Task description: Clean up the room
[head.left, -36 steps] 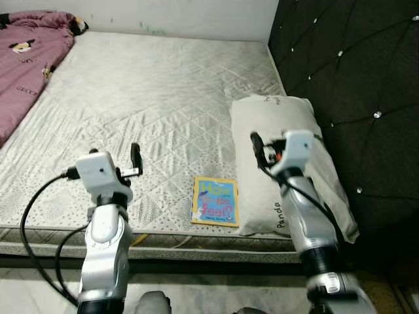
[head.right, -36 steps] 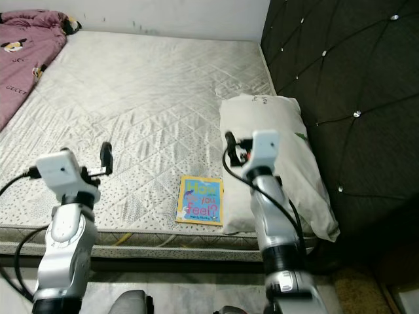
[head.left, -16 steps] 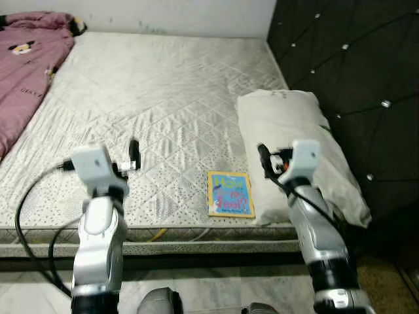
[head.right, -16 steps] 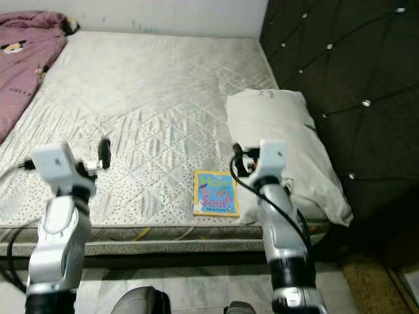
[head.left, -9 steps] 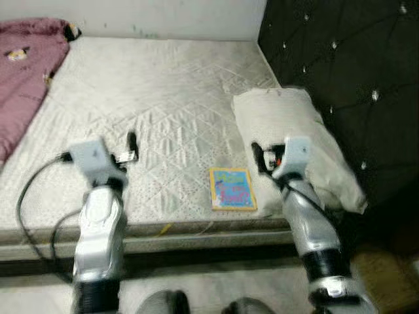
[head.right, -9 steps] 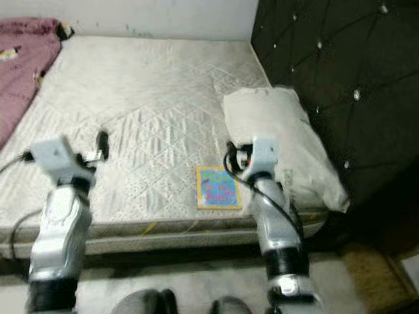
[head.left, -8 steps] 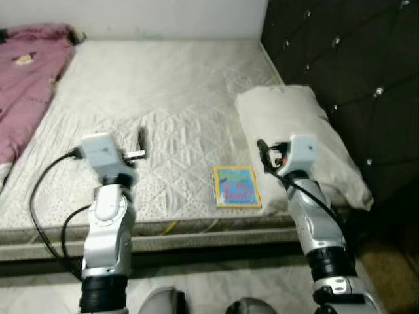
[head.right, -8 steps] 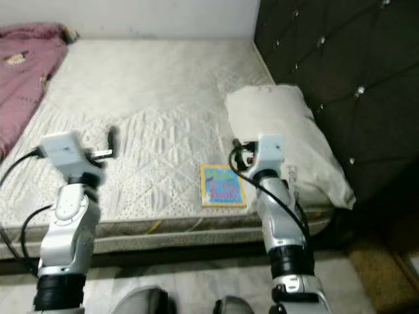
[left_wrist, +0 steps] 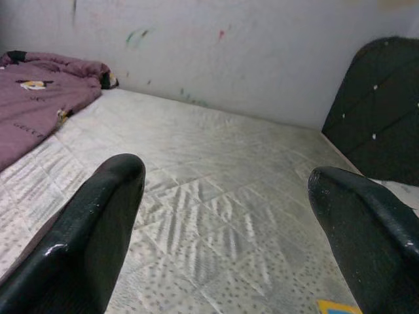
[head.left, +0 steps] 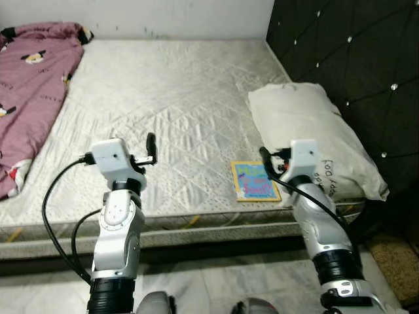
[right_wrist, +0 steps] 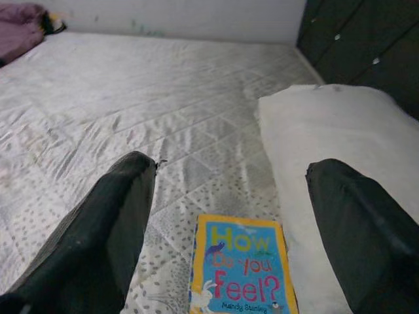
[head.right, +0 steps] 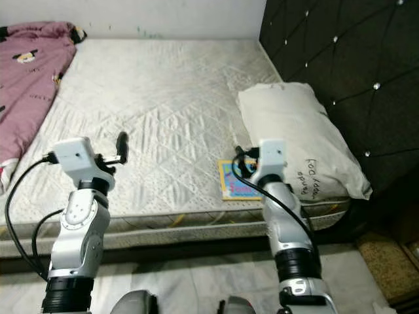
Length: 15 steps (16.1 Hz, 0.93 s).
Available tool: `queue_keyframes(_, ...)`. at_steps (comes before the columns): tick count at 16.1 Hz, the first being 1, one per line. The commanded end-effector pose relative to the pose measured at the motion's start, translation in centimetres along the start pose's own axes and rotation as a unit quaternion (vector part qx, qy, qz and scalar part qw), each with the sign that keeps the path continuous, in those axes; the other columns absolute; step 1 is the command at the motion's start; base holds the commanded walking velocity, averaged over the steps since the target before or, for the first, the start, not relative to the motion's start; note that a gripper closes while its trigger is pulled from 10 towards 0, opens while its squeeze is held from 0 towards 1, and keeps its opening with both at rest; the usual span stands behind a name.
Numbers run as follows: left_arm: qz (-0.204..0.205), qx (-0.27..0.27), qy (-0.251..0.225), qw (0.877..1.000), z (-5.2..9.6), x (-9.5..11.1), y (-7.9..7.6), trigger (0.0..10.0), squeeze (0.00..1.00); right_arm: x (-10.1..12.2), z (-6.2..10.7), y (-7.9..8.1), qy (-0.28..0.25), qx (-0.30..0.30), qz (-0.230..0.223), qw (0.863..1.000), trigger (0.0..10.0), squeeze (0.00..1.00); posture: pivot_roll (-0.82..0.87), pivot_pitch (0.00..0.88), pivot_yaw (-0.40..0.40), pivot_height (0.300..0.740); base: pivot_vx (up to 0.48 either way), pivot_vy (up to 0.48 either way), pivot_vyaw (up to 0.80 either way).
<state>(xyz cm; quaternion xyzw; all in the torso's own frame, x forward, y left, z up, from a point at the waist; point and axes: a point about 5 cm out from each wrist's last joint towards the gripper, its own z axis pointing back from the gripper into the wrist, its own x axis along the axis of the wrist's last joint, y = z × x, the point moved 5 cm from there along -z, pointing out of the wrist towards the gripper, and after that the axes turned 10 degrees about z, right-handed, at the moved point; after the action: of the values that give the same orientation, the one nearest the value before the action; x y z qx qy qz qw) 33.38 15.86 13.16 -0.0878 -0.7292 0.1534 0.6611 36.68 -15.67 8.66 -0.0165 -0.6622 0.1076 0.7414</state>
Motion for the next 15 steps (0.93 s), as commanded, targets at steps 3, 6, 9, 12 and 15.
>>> queue_keyframes(3,0.005,-0.016,-0.005,1.0,-0.1,0.2,0.1,10.0,0.0,0.4,-0.3,1.1,-0.007,0.017,-0.005,1.0,10.0,0.0,-0.03,0.002,-0.028,0.74,0.0,0.0,0.0)
queue_keyframes(6,0.014,-0.028,-0.006,0.999,0.1,0.3,-0.3,10.0,0.0,0.5,-0.4,1.2,-0.008,0.016,-0.006,1.0,10.0,0.0,-0.02,0.005,-0.026,0.74,0.0,0.0,0.0)
queue_keyframes(9,0.022,-0.032,-0.005,0.999,0.2,0.3,-0.5,10.0,0.0,0.6,-0.6,1.4,-0.009,0.018,-0.006,1.0,10.0,0.0,-0.03,0.005,-0.026,0.74,0.294,0.0,-0.62)
queue_keyframes(12,0.026,-0.036,-0.006,0.999,0.1,0.3,-0.6,10.0,0.0,0.8,-0.7,1.3,-0.013,0.018,-0.003,1.0,10.0,0.0,-0.03,0.003,-0.026,0.74,0.323,0.0,-0.21)
queue_keyframes(15,0.029,-0.04,-0.005,0.999,0.1,0.2,-0.9,10.0,0.0,0.8,-0.7,1.1,-0.014,0.016,-0.001,1.0,10.0,0.0,-0.03,0.003,-0.023,0.74,0.35,0.0,0.0)
